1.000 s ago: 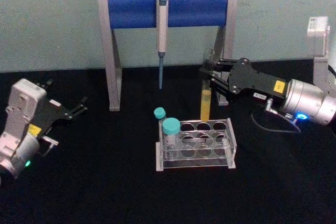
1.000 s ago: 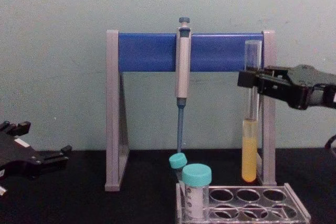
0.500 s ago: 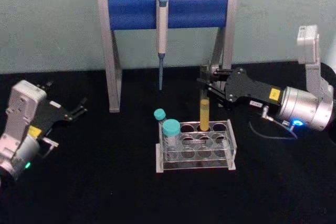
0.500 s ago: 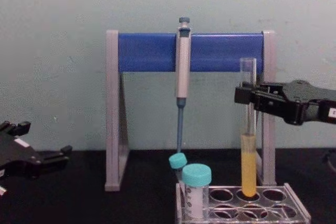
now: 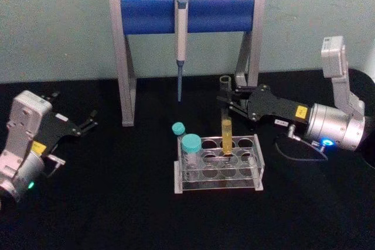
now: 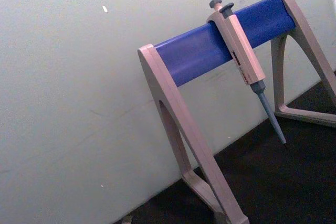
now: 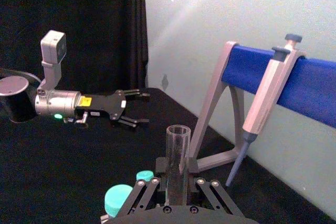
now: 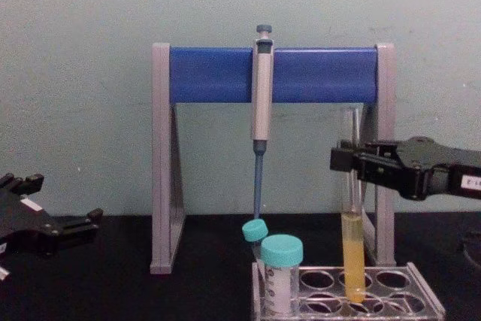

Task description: Pick up the test tube from the test tube rack, shake it, then place it back into the test tube rack.

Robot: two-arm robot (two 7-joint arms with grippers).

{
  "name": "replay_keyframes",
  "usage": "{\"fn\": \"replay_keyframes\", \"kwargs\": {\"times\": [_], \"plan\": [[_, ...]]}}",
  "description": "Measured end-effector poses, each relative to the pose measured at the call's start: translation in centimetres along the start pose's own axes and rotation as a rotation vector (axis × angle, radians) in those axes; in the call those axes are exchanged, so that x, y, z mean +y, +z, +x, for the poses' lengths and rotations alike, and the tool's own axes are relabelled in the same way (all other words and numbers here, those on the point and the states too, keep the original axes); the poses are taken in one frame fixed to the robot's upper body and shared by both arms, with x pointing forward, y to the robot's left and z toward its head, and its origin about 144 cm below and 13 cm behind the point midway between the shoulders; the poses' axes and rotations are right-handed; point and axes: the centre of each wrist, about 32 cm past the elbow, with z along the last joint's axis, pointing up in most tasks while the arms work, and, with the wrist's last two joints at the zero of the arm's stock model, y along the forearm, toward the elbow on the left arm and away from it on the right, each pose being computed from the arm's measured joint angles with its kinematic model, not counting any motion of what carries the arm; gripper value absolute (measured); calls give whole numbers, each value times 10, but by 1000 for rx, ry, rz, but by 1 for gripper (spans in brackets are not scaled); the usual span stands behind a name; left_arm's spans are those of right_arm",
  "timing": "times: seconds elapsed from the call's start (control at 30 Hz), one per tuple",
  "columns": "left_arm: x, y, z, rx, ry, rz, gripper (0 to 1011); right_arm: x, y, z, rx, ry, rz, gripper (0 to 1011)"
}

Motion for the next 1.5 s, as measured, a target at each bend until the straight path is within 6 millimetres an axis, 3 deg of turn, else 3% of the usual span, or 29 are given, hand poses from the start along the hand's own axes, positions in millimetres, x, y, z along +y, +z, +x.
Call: {"fn": "replay_keyframes", "kwargs": {"times": [1.5], "plan": [[0, 0, 0, 0, 0, 0, 1001, 4, -17, 0, 33, 2, -83, 232]]}}
